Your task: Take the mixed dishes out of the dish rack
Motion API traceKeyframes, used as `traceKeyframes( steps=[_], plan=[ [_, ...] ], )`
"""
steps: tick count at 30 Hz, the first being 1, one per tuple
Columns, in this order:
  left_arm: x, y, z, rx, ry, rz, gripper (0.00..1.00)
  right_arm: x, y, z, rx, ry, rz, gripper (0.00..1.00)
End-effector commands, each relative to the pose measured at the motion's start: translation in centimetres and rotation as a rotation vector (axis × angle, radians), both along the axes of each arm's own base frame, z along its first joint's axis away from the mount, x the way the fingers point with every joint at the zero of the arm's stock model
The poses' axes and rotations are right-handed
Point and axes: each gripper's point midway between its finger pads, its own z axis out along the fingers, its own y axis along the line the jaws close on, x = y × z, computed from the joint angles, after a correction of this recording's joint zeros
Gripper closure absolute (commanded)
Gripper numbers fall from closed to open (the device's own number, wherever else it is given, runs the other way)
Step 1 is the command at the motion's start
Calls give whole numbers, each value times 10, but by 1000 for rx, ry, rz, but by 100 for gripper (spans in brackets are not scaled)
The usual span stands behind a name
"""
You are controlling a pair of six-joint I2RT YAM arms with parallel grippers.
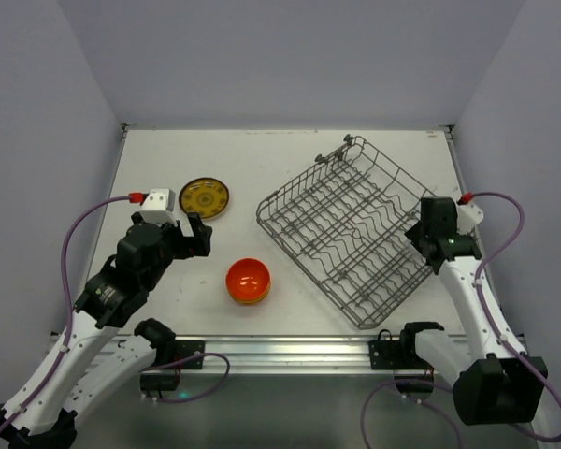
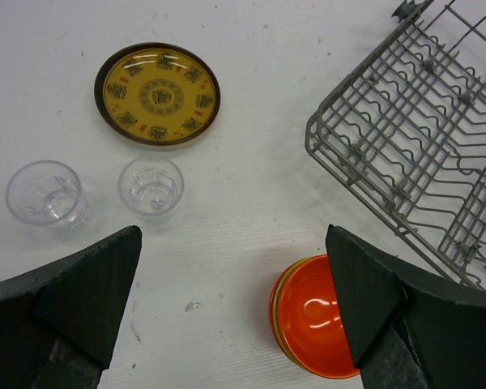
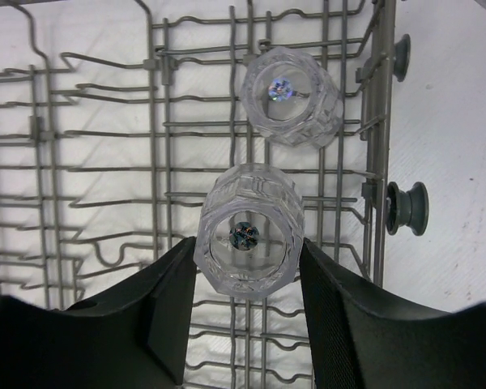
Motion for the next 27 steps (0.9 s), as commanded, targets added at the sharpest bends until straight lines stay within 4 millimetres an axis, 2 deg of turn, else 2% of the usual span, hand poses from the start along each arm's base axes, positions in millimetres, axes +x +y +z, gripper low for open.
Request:
traceKeyframes(
  steps=[1, 6, 7, 8, 10, 13, 14, 15, 16, 17, 18, 20, 21, 23, 24, 26, 27],
  plan=[
    [3, -1, 10, -17, -33, 7, 0, 11, 10, 42, 31, -138, 60, 79],
    [-1, -2, 20, -37, -66, -16, 0, 12, 28, 97, 82, -319, 173, 88],
    [-2, -3, 23, -40, -79, -25, 0, 13, 40, 106, 116, -351, 233, 88],
    [-5, -5, 28, -53, -100, -45, 0, 12, 47, 123, 132, -416, 271, 88],
    [-8, -7, 35, -61, -128, -70, 0, 12, 62, 139, 175, -472, 345, 89],
    [-15, -19, 48, -86, -171, -162, 0, 9, 102, 169, 310, -581, 529, 89],
    [-21, -31, 52, -108, -177, -236, 0, 3, 124, 172, 396, -595, 636, 90],
    [-24, -40, 61, -133, -202, -283, 0, 4, 137, 189, 451, -670, 687, 90],
    [-27, -47, 67, -156, -215, -325, 0, 1, 149, 194, 508, -692, 744, 90],
    [-39, -66, 72, -195, -218, -451, 0, 3, 160, 201, 550, -747, 812, 93],
    [-43, -76, 84, -229, -259, -514, 0, -6, 176, 207, 646, -755, 893, 95],
    [-61, -102, 92, -293, -256, -690, 0, -4, 186, 207, 699, -799, 948, 96],
    [-64, -111, 103, -319, -288, -747, 0, -5, 190, 209, 735, -803, 972, 96],
    [-80, -129, 109, -375, -268, -894, 0, -3, 196, 202, 774, -793, 998, 96],
    [-76, -138, 116, -401, -287, -929, 0, -7, 202, 212, 797, -834, 1039, 96],
    [-78, -150, 124, -479, -273, -989, 0, -13, 212, 219, 824, -885, 1120, 96],
    [-77, -153, 133, -510, -326, -1009, 0, -19, 218, 224, 859, -892, 1148, 96]
  ],
)
